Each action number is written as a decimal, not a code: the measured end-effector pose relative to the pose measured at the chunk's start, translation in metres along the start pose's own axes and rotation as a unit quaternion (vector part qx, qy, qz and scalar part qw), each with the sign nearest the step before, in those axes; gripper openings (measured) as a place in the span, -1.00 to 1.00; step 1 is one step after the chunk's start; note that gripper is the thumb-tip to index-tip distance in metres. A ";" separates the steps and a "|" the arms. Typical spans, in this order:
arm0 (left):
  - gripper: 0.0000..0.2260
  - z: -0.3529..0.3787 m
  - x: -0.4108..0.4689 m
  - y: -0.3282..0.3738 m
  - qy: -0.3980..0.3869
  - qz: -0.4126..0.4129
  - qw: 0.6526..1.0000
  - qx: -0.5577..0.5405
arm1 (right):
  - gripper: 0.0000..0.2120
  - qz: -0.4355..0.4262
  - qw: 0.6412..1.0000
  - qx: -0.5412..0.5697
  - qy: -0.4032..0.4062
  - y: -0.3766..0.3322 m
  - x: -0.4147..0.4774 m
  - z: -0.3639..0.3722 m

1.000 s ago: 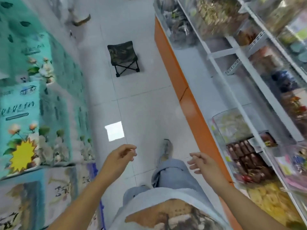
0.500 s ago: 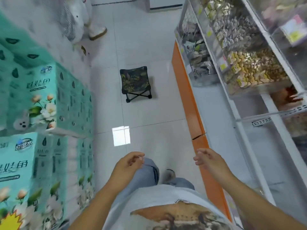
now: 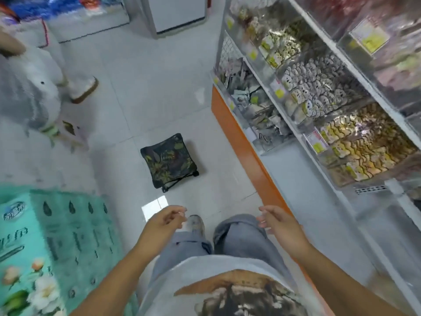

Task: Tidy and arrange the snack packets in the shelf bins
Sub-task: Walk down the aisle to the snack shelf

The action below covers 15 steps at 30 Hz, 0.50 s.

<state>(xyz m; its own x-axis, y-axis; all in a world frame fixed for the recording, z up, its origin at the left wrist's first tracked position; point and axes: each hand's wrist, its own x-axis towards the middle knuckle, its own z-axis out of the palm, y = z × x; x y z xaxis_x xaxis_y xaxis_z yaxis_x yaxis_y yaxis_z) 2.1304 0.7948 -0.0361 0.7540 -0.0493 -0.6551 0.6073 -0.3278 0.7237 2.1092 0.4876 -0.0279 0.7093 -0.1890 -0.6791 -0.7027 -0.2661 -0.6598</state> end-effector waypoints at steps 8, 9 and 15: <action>-0.88 -0.012 0.142 0.134 -0.092 0.059 0.987 0.119 | -0.85 0.050 0.988 0.112 0.098 -0.045 0.039 -0.001; -0.88 -0.007 0.156 0.147 -0.103 0.064 0.984 0.130 | -0.86 0.058 0.985 0.119 0.106 -0.047 0.046 -0.003; -0.87 0.020 0.222 0.193 -0.151 0.055 0.975 0.153 | -0.85 0.109 0.973 0.150 0.134 -0.069 0.098 -0.022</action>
<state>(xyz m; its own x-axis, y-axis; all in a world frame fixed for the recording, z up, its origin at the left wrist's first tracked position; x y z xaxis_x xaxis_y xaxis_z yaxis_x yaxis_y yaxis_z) 2.4099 0.7018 -0.0465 0.6738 -0.3611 -0.6447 0.3883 -0.5693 0.7247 2.2284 0.4666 -0.0423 0.5029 -0.4613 -0.7310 -0.7939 0.0879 -0.6016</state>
